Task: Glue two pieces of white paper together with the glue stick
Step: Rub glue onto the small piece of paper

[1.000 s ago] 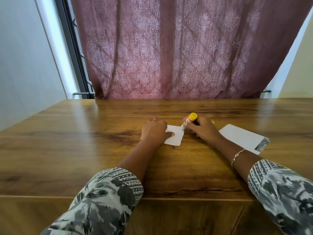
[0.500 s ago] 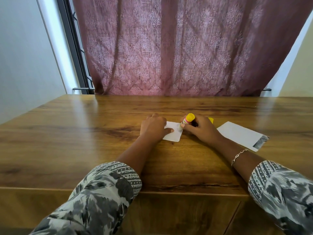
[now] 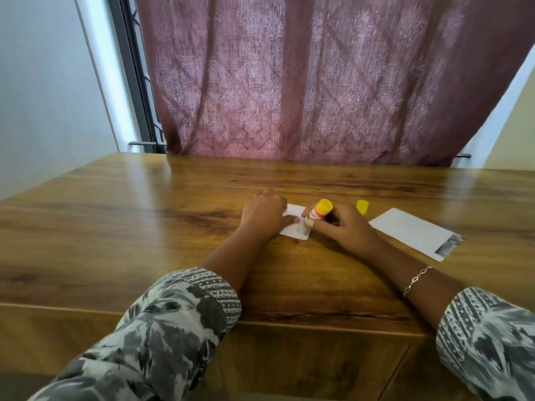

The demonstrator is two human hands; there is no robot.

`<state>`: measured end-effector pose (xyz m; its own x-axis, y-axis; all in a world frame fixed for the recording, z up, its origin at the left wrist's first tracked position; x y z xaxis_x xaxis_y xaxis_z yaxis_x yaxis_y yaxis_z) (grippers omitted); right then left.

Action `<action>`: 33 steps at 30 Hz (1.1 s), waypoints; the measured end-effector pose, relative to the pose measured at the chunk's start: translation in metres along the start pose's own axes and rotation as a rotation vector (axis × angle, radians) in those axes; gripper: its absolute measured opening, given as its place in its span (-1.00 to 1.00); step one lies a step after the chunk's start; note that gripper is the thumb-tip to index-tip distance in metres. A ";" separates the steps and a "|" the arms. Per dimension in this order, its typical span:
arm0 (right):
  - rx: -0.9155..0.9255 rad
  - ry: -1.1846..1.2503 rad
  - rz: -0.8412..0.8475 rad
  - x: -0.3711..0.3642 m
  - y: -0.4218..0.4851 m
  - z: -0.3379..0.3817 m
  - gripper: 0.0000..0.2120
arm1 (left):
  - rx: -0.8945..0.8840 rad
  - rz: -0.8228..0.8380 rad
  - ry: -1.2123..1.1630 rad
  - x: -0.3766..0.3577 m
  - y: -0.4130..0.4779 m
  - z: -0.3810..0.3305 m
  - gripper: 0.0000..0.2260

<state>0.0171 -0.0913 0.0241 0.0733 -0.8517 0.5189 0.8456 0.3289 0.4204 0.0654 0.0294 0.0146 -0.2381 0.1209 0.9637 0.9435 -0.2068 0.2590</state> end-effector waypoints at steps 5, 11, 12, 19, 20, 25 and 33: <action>-0.017 0.035 0.032 -0.005 -0.003 0.003 -0.90 | -0.006 -0.006 0.005 0.001 0.001 -0.001 -0.63; -0.096 0.171 -0.061 0.006 0.000 -0.004 -0.88 | -0.007 -0.012 -0.026 0.002 0.001 0.000 -0.69; -0.101 0.212 -0.094 0.010 0.000 -0.005 -0.90 | -0.013 -0.027 -0.055 0.005 0.002 0.001 -0.73; -0.158 0.423 -0.285 0.035 0.002 -0.018 -0.84 | -0.206 0.062 -0.256 0.011 0.002 0.012 -0.74; -0.164 0.432 -0.291 0.036 0.002 -0.020 -0.80 | -0.215 0.098 -0.267 0.009 0.002 0.013 -0.72; -0.170 0.446 -0.302 0.038 0.002 -0.021 -0.76 | -0.194 0.266 -0.218 -0.004 0.003 0.015 -0.68; -0.221 0.415 -0.349 0.040 0.002 -0.028 -0.84 | -0.173 0.236 -0.103 -0.001 0.004 0.005 -0.66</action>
<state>0.0365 -0.1366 0.0249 -0.0662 -0.9975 0.0244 0.9439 -0.0547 0.3258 0.0708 0.0329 0.0142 0.0161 0.1462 0.9891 0.9146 -0.4018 0.0445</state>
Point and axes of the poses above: each hand's wrist, its own y-axis towards the middle knuckle, its own x-axis out of the back of the hand, z = x × y, the point moved 8 cm from there along y, towards the middle knuckle, and after that the axes turned 7 degrees about y, right-handed, at the moved point
